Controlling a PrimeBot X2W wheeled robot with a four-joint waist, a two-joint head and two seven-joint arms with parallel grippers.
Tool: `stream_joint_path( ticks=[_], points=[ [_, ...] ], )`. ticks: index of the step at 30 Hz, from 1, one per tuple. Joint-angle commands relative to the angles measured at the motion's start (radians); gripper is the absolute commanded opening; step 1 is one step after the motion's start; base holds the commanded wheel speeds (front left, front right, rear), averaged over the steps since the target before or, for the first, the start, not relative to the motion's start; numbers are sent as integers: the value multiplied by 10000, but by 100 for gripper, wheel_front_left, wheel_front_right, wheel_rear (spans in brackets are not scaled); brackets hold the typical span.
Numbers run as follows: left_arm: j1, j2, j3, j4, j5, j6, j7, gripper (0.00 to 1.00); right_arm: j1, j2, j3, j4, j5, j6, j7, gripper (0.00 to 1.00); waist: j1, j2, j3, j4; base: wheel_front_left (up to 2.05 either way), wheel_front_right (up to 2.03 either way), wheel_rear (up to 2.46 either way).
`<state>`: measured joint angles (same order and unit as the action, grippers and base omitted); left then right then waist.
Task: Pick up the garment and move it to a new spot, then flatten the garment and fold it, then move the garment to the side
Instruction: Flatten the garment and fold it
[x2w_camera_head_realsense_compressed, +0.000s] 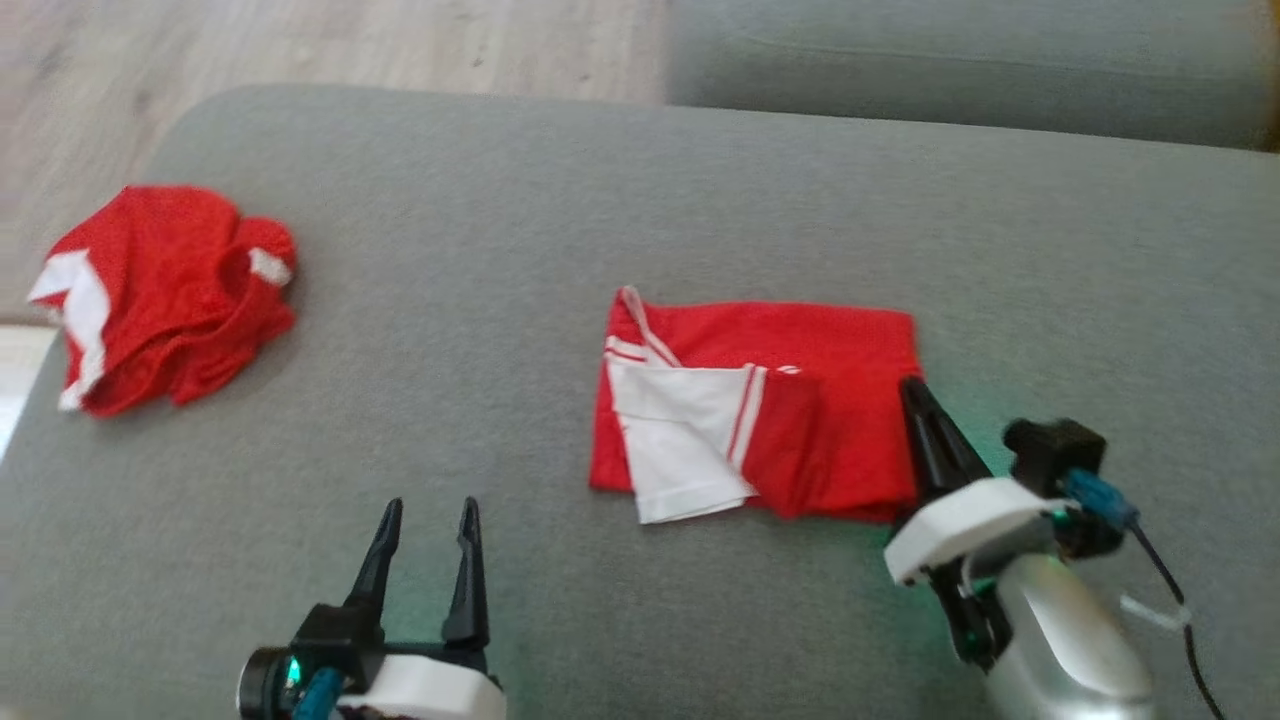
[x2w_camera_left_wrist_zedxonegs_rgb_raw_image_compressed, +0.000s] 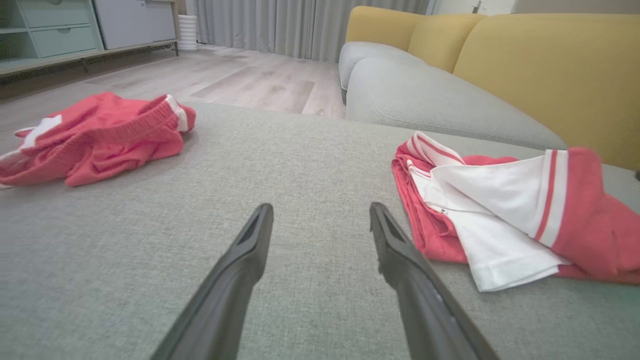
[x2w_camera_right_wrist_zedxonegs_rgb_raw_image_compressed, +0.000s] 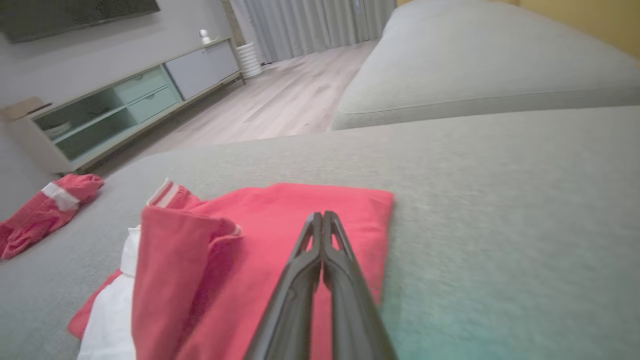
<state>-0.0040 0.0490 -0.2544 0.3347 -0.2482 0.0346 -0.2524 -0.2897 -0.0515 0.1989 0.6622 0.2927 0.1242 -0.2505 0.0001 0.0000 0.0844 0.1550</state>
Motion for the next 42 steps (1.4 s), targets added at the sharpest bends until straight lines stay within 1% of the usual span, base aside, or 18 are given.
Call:
stream_joint_path(
  ticks=[1, 5, 8, 11, 14, 16, 17, 19, 22, 25, 28, 29, 30, 31, 32, 34, 37, 42],
  points=[
    [-430, 12, 189, -281, -71, 21, -93, 100, -529, 12, 445, 56, 82, 65, -37, 0, -1, 0, 218, 520, 0, 0, 0],
    [-475, 12, 14, -225, -151, 51, -93, 100, -1018, 12, 1222, 877, 355, 65, 32, 0, -1, 0, 332, 1074, 0, 0, 0],
    [-461, 12, 30, -225, -204, 80, -93, 100, -1118, 12, 2197, 1078, 801, 65, 46, 0, -1, 0, 393, 1317, 0, 0, 0],
    [-432, 12, 117, -232, -225, 109, -93, 100, -1067, 12, 3563, 842, 1268, 65, 35, 0, -1, 0, 415, 1350, 0, 0, 0],
    [-406, 12, 219, -251, -269, 147, -93, 100, -1011, 12, 4875, 514, 1668, 65, 54, 0, -1, 0, 407, 1205, 0, 0, 0],
    [-416, 12, 245, -280, -313, 151, -93, 100, -1038, 12, 5413, 321, 1932, 65, 34, 0, -1, 0, 394, 1035, 0, 0, 0],
    [-430, 12, 249, -301, -329, 146, -93, 100, -1083, 12, 5489, 273, 2036, 65, 10, 0, -1, 0, 381, 935, 0, 0, 0],
    [-473, 12, 266, -338, -337, 153, -93, 100, -1194, 12, 5412, 237, 2145, 65, -43, 0, -1, 0, 350, 709, 0, 0, 0],
    [-541, 12, 300, -369, -307, 157, -93, 100, -1333, 7, 4820, 269, 2000, 65, -97, 0, -1, 0, 269, 341, 0, 0, 0],
    [-615, 12, 373, -387, -251, 154, -93, 100, -1266, -27, 3574, -77, 1534, 65, -107, 0, -1, 0, 192, -43, 0, 0, 0],
    [-693, 12, 479, -362, -165, 131, -93, 100, -911, -64, 2226, -500, 779, 65, -109, 0, -1, 0, 94, -376, 0, 0, 0],
    [-693, 12, 479, -362, -165, 131, -93, 100, -911, -64, 2226, -500, 779, 65, -109, 0, -1, 0, 94, -376, 0, 0, 0],
    [-694, 12, 535, -337, -150, 131, -93, 100, -735, -60, 1721, -642, 516, 65, -109, 0, -1, 0, 50, -477, 0, 0, 0],
    [-694, 12, 599, -314, -134, 132, -93, 100, -552, -53, 1271, -758, 247, 65, -110, 34, -1, 0, 15, -573, 0, 0, 0],
    [-693, 12, 665, -292, -120, 135, -93, 100, -384, -44, 873, -924, -11, 65, -110, 100, -1, 0, -20, -658, 0, 0, 0],
    [-665, 12, 800, -243, -57, 130, -93, 100, -34, -23, 322, -1205, -399, 65, -110, 100, -1, 0, -95, -822, 0, 0, 0],
    [-591, 12, 983, -156, 37, 102, -93, 100, 395, -1, -189, -1568, -799, 65, -111, 100, -1, 0, -188, -1028, 0, 0, 0],
    [-383, 12, 1229, -123, 173, 47, -93, 100, 946, 8, -769, -1932, -798, 65, -111, 100, -1, 0, -359, -1227, 0, 0, 0]
  ],
)
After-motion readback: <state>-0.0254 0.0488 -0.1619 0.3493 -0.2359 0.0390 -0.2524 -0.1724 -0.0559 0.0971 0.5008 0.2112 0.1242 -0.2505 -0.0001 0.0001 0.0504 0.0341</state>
